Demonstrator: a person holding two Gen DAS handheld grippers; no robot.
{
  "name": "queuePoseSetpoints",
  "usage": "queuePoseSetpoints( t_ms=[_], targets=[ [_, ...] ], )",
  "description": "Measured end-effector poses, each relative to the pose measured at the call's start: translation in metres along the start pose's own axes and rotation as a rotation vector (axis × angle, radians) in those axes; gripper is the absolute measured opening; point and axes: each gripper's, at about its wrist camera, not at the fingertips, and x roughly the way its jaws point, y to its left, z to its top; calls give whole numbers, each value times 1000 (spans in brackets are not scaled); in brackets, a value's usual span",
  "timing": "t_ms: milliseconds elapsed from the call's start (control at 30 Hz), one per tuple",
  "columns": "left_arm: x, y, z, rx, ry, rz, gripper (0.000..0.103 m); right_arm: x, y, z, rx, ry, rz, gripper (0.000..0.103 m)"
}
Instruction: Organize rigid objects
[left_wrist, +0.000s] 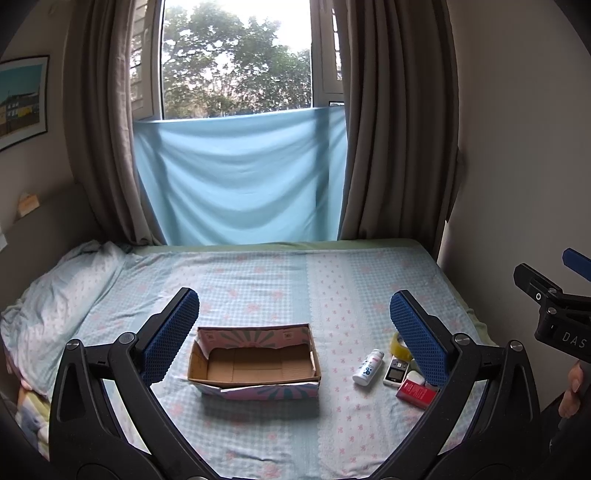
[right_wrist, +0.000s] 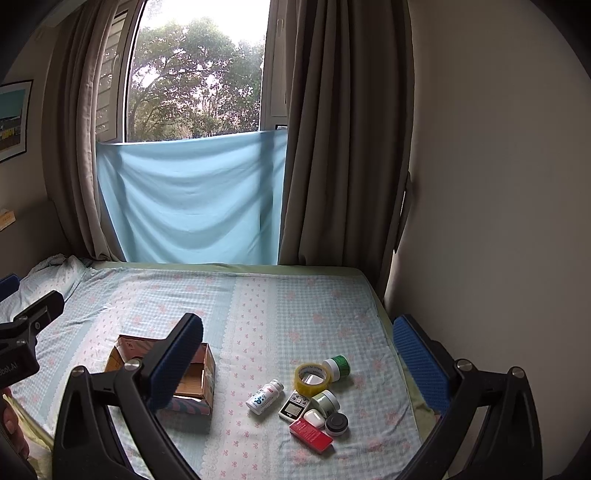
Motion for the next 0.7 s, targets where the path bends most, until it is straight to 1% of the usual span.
queuePoseSetpoints(
  t_ms=[133, 167, 233, 267, 333, 367, 433, 567, 700],
  targets=[
    [2, 5, 1, 6, 7, -20, 103, -1, 3, 0, 2, 1, -3, 103],
    [2, 6, 1, 21, 11, -56, 103, -1, 4, 0, 4, 2, -4, 103],
    [3, 9, 2, 25, 16, -64, 103, -1, 7, 2, 6, 4, -8, 103],
    [4, 11, 3, 40, 20, -99, 103, 0, 9, 4, 6, 5, -8, 103],
    [7, 14, 5, 49, 22, -108, 103, 1, 14, 6, 7, 4, -9, 103],
    [9, 15, 6, 63, 28, -135, 103, 2, 15, 7, 8, 6, -12, 103],
    [16, 17, 9, 77, 43, -151, 103, 6, 19, 9, 13, 14, -14, 103],
    [40, 13, 14, 125, 92, -207, 103, 20, 22, 12, 29, 48, -30, 103],
    [78, -2, 16, 182, 155, -267, 103, 42, 14, 6, 59, 96, -51, 103]
  ],
)
